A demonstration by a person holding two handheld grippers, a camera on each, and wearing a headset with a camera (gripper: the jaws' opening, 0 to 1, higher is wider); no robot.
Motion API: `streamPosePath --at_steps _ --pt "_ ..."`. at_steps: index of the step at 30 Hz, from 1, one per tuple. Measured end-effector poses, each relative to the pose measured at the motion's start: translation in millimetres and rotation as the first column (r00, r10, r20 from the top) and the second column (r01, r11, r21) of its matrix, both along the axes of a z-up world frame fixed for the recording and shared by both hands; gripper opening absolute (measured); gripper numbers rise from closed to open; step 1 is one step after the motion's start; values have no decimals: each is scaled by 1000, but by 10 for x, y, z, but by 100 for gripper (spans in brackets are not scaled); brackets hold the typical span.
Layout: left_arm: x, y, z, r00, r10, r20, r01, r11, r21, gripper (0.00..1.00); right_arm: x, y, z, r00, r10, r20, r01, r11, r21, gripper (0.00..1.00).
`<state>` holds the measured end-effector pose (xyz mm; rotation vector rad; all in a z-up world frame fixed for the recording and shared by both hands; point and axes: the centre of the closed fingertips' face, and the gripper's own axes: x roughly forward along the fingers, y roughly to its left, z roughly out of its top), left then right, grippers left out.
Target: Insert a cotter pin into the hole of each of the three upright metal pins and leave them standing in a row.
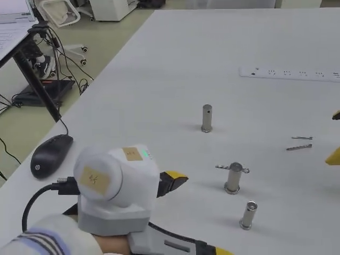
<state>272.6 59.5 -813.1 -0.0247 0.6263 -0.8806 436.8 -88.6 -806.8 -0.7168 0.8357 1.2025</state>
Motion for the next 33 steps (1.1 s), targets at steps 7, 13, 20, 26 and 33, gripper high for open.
streamPosePath --at_steps 7,13,20,26,33 --pt "-21 25 5 1000 6 -3 -6 1000 23 99 147 28 -75 1000 24 -9 -25 999 -40 62" --pt "-13 40 17 1000 18 6 -18 999 31 97 281 44 -134 1000 20 -15 -21 998 -66 54" --pt "-6 59 14 999 33 6 -33 999 41 94 363 58 -224 999 37 -26 -40 994 -104 49" --pt "-14 84 -5 999 33 2 -33 998 57 90 418 74 -279 998 46 -36 -50 991 -123 44" --pt "11 95 -31 999 35 7 -35 997 75 85 500 101 -334 997 63 -38 -68 985 -156 34"
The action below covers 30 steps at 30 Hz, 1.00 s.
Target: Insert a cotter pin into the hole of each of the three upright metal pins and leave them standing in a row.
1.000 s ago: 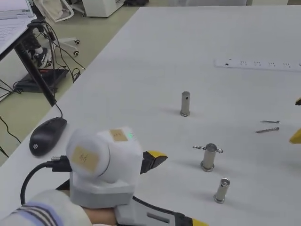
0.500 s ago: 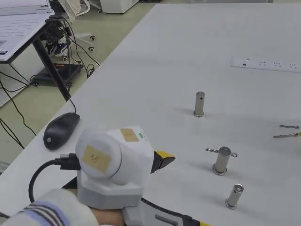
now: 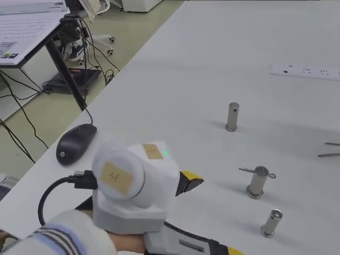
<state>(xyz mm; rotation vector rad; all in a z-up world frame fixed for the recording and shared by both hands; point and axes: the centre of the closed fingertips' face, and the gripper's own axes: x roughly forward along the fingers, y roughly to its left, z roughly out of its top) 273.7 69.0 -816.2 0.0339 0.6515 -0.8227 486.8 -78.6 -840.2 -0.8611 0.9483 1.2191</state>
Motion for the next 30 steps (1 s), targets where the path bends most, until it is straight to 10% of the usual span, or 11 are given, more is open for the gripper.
streamPosePath --at_steps 30 --pt "91 120 -72 998 57 2 -57 998 35 76 -43 -38 -199 996 79 -37 -82 991 -103 17"
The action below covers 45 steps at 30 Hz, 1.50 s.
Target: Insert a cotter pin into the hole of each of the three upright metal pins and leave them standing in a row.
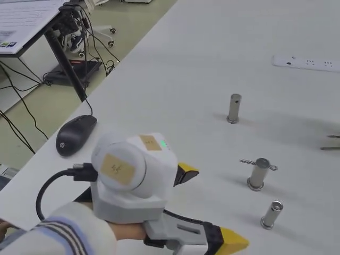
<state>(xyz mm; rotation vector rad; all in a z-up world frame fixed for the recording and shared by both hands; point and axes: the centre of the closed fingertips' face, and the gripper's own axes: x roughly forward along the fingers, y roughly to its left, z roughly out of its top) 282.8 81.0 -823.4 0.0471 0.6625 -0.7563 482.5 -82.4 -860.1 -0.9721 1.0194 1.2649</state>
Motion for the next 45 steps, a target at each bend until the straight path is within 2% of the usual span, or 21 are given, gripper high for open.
streamPosePath --at_steps 7,11,12,17,22,28,39,45 --pt "22 -14 -2 1000 -15 -1 15 1000 3 76 -2 -7 -21 1000 2 8 -2 1000 -21 12" --pt "39 -12 17 1000 -12 7 12 1000 1 76 24 -19 -37 998 56 43 -53 997 -49 7" --pt "41 -13 16 1000 -11 8 11 1000 0 75 64 -23 -41 994 80 73 -75 995 -63 5" --pt "37 -24 -10 1000 -9 3 9 1000 0 75 63 -28 -62 988 120 93 -111 989 -95 4" --pt "25 -76 -14 999 -34 5 34 999 1 74 107 -40 -78 991 95 99 -85 992 -93 2" --pt "44 -58 11 1000 -26 12 26 1000 -4 74 128 -44 -98 994 58 93 -52 996 -74 2" --pt "31 -33 24 1000 -20 15 20 1000 3 73 94 -48 -104 995 56 87 -48 995 -82 2" --pt "29 -50 45 1000 -22 19 22 1000 -2 72 51 -76 -36 993 56 101 -48 996 -77 2"
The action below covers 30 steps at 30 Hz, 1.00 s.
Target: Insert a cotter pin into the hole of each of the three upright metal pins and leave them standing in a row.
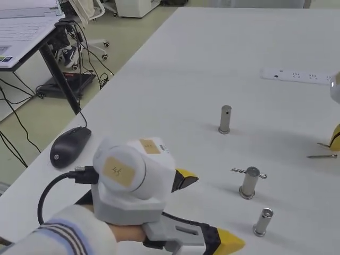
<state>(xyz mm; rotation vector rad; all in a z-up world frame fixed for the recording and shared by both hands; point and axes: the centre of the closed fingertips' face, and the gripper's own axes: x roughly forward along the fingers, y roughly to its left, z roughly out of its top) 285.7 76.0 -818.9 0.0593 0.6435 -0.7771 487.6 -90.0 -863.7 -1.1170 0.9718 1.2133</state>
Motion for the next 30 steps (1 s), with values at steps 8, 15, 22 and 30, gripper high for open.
streamPosePath --at_steps 8,15,22,30 --pt "-6 12 33 1000 6 -3 -6 1000 -12 71 -81 -38 156 1000 1 30 -1 1000 19 2" --pt "1 18 81 1000 14 10 -14 1000 -23 70 -135 -26 233 998 12 57 -14 999 39 2" --pt "14 9 133 1000 13 25 -12 999 -33 69 -330 -24 320 998 8 67 -13 997 76 2" --pt "68 -43 197 999 6 36 -4 999 -53 66 -508 -12 399 995 26 97 -34 995 92 2"
